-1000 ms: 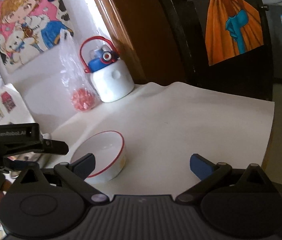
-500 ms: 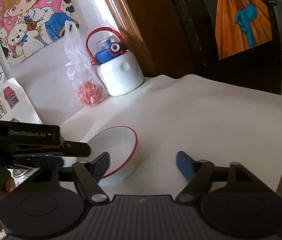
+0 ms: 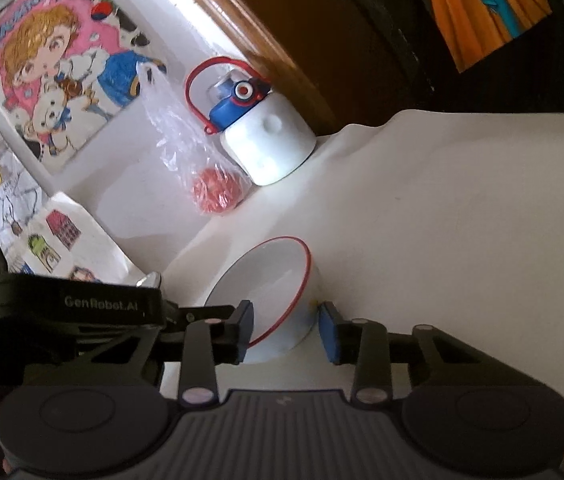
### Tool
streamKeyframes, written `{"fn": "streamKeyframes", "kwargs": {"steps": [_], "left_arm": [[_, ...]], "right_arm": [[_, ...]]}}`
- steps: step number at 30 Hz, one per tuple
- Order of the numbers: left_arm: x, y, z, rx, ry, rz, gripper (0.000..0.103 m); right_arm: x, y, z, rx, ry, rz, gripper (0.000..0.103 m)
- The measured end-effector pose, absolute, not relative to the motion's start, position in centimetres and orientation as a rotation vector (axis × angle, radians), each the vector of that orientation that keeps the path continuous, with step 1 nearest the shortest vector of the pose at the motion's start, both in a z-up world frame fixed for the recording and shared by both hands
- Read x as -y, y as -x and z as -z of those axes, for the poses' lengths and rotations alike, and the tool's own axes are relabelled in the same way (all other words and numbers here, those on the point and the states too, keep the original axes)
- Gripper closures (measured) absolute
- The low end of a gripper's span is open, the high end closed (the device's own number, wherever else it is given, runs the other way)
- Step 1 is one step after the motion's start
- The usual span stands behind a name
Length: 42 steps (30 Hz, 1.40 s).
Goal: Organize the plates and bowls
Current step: 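Close both grippers on the rim of the second white bowl, then lift the second white bowl and carry it over the bowl stack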
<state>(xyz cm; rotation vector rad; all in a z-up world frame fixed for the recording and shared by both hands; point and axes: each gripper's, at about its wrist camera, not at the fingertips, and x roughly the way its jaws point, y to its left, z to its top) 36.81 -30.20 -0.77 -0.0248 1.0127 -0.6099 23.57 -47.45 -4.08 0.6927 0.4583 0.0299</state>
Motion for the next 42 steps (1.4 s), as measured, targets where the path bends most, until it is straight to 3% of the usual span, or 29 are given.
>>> {"fn": "streamKeyframes", "kwargs": {"steps": [7,22,42], "left_arm": [[29.7,-36.0,0.5,-0.994,0.02,0.606,0.089],[25.8,-31.7,-2.7,-0.937,0.066,0.629,0.089],[10.7,-22.3,-9.6,-0.794,0.175,0.595,0.089]], "right_arm": [[47.3,-22.8,4.0,-0.456,-0.68,-0.006,0.082],[43.3,-18.0,-0.4,-0.412,-0.622,-0.035,0.082],[29.7,-11.4,-7.1,-0.365,-0.438,-0.176,0.082]]}}
